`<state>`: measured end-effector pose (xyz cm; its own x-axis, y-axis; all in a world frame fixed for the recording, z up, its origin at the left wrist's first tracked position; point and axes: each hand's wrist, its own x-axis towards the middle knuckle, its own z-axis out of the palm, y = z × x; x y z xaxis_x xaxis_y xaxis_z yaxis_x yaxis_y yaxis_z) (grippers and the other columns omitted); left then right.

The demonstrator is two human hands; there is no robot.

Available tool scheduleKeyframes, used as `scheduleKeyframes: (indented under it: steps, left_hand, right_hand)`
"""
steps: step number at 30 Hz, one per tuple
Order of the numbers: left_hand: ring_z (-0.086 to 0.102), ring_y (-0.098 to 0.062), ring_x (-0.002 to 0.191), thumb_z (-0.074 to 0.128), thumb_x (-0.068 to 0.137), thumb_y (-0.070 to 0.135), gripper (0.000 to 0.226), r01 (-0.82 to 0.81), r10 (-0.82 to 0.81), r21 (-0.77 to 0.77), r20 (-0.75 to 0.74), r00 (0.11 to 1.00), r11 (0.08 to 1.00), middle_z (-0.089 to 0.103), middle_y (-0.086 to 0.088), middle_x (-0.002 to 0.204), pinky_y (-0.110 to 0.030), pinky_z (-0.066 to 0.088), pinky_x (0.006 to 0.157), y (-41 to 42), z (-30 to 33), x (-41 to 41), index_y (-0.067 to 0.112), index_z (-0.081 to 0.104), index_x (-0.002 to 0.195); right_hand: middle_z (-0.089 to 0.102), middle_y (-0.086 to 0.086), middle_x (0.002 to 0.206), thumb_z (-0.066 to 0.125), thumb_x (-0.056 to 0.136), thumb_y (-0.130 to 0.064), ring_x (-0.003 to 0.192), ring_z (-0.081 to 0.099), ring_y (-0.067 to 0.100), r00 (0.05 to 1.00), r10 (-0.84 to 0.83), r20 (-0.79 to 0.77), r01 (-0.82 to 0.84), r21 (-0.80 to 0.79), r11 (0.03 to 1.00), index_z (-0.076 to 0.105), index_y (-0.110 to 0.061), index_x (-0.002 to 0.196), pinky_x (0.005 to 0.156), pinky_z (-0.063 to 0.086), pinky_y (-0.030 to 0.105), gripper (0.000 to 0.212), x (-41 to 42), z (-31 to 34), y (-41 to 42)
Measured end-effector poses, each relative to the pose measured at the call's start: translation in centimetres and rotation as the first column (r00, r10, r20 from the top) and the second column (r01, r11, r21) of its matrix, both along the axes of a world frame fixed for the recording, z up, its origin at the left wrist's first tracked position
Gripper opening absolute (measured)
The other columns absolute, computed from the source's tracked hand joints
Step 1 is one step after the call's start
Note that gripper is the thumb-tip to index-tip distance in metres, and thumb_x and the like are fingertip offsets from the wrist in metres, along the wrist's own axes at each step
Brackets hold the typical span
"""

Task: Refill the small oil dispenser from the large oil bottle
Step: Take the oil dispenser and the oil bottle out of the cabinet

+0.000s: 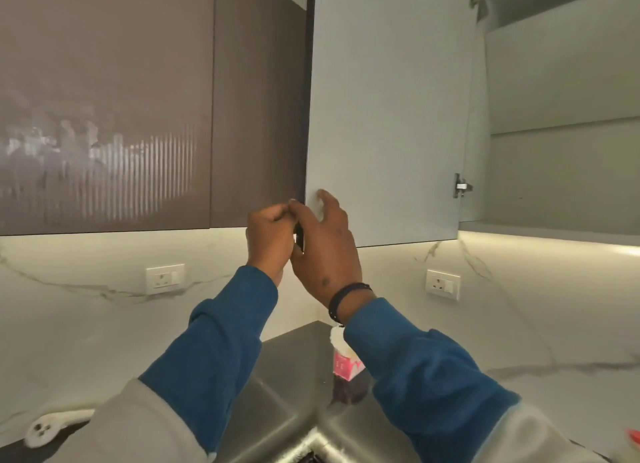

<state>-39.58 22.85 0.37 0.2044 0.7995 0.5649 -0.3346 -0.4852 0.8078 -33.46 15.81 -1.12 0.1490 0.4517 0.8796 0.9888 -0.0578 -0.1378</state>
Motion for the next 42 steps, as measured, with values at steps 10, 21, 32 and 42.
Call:
scheduleKeyframes:
  steps: [10, 21, 32, 42]
  left_hand:
    - [0.07, -0.024, 0.074, 0.062, 0.092, 0.012, 0.022, 0.196, -0.217, 0.145, 0.143, 0.966, 0.97, 0.072, -0.011, 0.072, -0.038, 0.059, 0.067, -7.6, -0.1, 1.2, 0.009, 0.075, 0.075]
    - [0.072, -0.02, 0.075, 0.063, 0.097, 0.021, 0.021, 0.406, -0.484, 0.399, 0.116, 0.867, 0.822, 0.074, -0.003, 0.076, -0.024, 0.059, 0.065, -16.0, 0.1, 7.7, 0.008, 0.076, 0.087]
    - [0.03, -0.013, 0.145, 0.061, 0.099, 0.03, 0.047, 0.332, -0.407, 0.638, -0.032, 0.913, 0.695, 0.039, 0.001, 0.155, -0.032, 0.031, 0.116, -21.6, -1.1, 17.5, 0.028, 0.05, 0.144]
    - [0.012, -0.025, 0.154, 0.048, 0.102, 0.034, 0.064, 0.286, -0.265, 0.812, -0.169, 0.949, 0.508, 0.013, -0.005, 0.168, -0.047, 0.023, 0.123, -28.0, -1.1, 28.3, 0.019, 0.022, 0.158]
  right_hand:
    - [0.035, 0.017, 0.153, 0.072, 0.088, -0.018, 0.136, 0.043, 0.036, 0.979, -0.201, 0.045, 0.182, 0.269, 0.946, 0.049, -0.022, 0.144, 0.095, 0.054, 0.046, 0.06, 0.9, -0.9, -7.0]
    - [0.041, 0.017, 0.146, 0.068, 0.088, -0.006, 0.122, 0.055, 0.03, 0.873, -0.482, 0.074, 0.427, 0.363, 0.828, 0.046, -0.019, 0.146, 0.086, 0.057, 0.037, 0.064, 5.8, -0.3, -18.4]
    - [0.05, 0.02, 0.129, 0.063, 0.094, -0.013, 0.086, 0.066, 0.029, 0.734, -0.679, 0.032, 0.615, 0.392, 0.684, 0.043, -0.011, 0.147, 0.066, 0.056, 0.027, 0.057, 13.0, -0.6, -28.2]
    - [0.048, 0.017, 0.119, 0.05, 0.102, -0.025, 0.074, 0.066, 0.027, 0.651, -0.758, 0.034, 0.719, 0.292, 0.63, 0.027, -0.012, 0.155, 0.064, 0.062, 0.035, 0.059, 23.0, -1.0, -35.9]
